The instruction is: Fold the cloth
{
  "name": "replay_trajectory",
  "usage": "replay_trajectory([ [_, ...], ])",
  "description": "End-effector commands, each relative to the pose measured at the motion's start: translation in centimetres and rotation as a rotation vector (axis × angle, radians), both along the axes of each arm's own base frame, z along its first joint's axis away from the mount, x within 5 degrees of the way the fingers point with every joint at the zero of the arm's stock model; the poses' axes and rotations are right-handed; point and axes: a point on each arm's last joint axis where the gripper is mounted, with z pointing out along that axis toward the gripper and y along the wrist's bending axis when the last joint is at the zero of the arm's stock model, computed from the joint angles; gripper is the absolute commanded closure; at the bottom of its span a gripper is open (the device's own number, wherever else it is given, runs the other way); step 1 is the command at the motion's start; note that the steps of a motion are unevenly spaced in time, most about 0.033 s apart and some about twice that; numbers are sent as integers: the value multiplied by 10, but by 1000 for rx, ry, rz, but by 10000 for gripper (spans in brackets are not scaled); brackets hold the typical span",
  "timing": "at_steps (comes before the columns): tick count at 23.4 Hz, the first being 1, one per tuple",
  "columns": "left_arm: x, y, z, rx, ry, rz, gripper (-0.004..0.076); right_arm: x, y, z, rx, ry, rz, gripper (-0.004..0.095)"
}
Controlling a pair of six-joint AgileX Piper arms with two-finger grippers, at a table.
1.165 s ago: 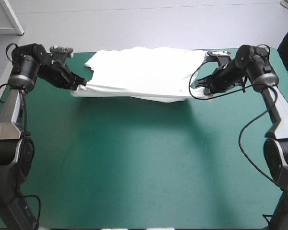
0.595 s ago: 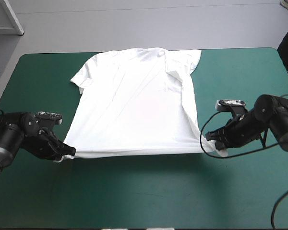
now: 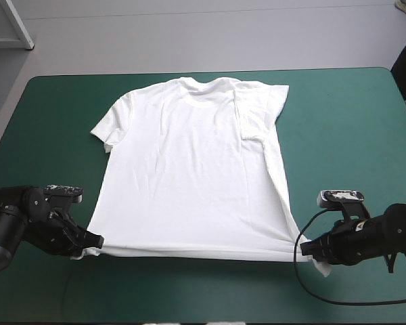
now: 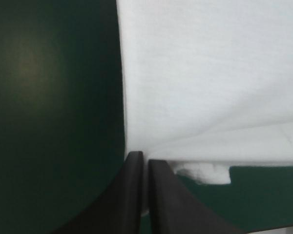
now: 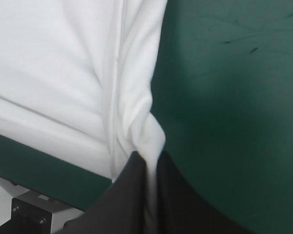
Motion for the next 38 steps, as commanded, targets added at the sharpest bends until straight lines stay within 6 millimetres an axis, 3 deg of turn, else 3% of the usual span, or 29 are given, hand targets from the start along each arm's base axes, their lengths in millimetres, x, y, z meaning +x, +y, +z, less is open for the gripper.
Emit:
replay_trajectory([
  [1, -8, 10, 0, 94, 41, -9, 685, 0, -12, 5, -112, -51, -1, 884],
  [3, -9, 7, -1, 60, 44, -19, 631, 0, -12, 5, -115, -54, 7, 778],
  [8, -9, 5, -1, 43, 43, -17, 377, 0, -12, 5, -108, -57, 5, 325],
  [11, -9, 5, -1, 41, 43, -17, 217, 1, -12, 5, -108, -66, 2, 216],
  [14, -9, 4, -1, 26, 42, -14, 137, 2, -12, 6, -108, -72, 0, 224],
  [18, 4, 4, 4, 25, -94, 5, 138, 7, -11, 9, -98, -107, -11, 237],
  [22, 31, 5, 44, 34, -367, 20, 139, 27, -10, 35, -90, -183, -19, 237],
  [24, 52, 6, 76, 38, -501, 24, 139, 45, -7, 52, -71, -220, -24, 237],
  [26, 74, 6, 96, 32, -559, 27, 139, 59, -5, 59, -48, -230, -29, 257],
  [28, 99, 6, 101, 18, -563, 31, 140, 73, -3, 63, -37, -244, -30, 303],
  [30, 124, 3, 95, -39, -551, 43, 157, 84, -1, 63, -22, -247, -31, 324],
  [34, 149, 0, 75, -84, -535, 43, 177, 90, 0, 61, -18, -260, -28, 324],
  [38, 174, 1, 42, -78, -470, 32, 181, 93, 0, 61, -19, -261, -28, 324],
])
